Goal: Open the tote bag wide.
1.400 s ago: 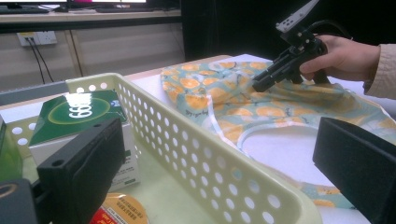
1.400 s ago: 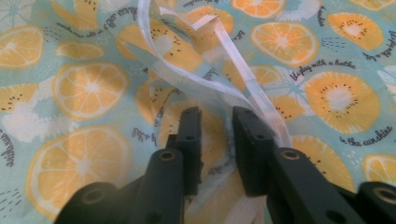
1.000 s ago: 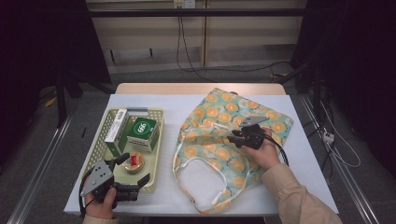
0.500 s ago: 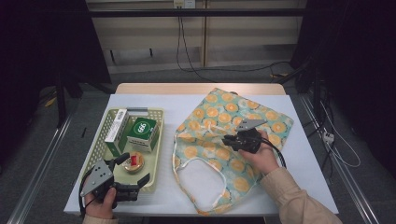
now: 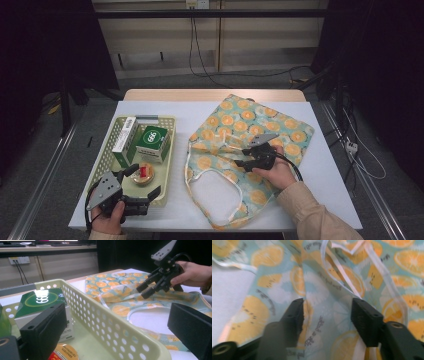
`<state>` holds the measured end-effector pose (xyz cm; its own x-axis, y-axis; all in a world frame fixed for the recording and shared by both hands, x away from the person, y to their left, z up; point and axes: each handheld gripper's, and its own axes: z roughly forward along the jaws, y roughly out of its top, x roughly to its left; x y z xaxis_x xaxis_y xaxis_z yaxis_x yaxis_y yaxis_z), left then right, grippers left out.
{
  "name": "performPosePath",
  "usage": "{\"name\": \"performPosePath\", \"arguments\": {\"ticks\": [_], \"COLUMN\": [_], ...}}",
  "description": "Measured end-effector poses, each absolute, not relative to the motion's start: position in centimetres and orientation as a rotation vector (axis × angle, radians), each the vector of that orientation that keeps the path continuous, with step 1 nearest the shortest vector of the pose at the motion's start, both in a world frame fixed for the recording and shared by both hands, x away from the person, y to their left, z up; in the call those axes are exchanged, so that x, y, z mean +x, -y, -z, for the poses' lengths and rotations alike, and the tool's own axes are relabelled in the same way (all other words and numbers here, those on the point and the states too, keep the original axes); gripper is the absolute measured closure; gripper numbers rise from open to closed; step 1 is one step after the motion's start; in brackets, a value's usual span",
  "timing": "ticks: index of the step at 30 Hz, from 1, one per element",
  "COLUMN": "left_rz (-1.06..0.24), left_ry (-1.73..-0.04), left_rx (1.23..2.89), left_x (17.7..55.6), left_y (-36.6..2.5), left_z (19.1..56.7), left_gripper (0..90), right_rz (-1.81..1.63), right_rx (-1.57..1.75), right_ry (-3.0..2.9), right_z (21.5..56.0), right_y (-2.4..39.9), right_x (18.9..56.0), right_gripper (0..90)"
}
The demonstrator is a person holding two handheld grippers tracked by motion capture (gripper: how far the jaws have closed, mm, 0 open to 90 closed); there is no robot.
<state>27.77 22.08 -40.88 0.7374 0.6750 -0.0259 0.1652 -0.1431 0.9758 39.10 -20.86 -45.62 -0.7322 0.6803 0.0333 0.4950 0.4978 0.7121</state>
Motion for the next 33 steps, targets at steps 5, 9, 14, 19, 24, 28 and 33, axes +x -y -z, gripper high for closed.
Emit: {"name": "performPosePath", "arguments": {"ticks": [5,9,14,19,24,28,33], "left_rz": [-0.503,-0.507,-0.505,-0.508,-0.508,-0.508,-0.509], "left_ry": [-0.680,-0.676,-0.677,-0.675,-0.673,-0.669,-0.660], "left_rx": [1.687,1.689,1.688,1.686,1.684,1.692,1.697], "left_x": [27.8,27.8,27.8,27.8,27.7,27.8,27.8], "left_y": [-22.1,-22.1,-22.1,-22.2,-22.1,-22.0,-21.9], "left_z": [40.9,40.9,40.9,40.9,40.8,40.8,40.8], "left_gripper": [2.2,2.2,2.2,2.2,2.2,2.2,2.2], "right_rz": [-1.037,-1.049,-1.059,-1.047,-1.078,-1.193,-1.223], "right_rx": [0.995,1.053,1.098,1.141,1.122,1.092,1.118], "right_ry": [-2.485,-2.441,-2.406,-2.394,-2.472,-2.469,-2.385], "right_z": [45.9,45.9,46.0,45.9,45.1,43.3,42.3], "right_y": [21.0,21.8,22.5,22.6,21.9,21.5,22.6], "right_x": [39.2,39.7,40.1,40.1,39.3,38.5,39.3], "right_gripper": [39.7,59.2,80.9,89.9,90.0,90.0,89.7]}}
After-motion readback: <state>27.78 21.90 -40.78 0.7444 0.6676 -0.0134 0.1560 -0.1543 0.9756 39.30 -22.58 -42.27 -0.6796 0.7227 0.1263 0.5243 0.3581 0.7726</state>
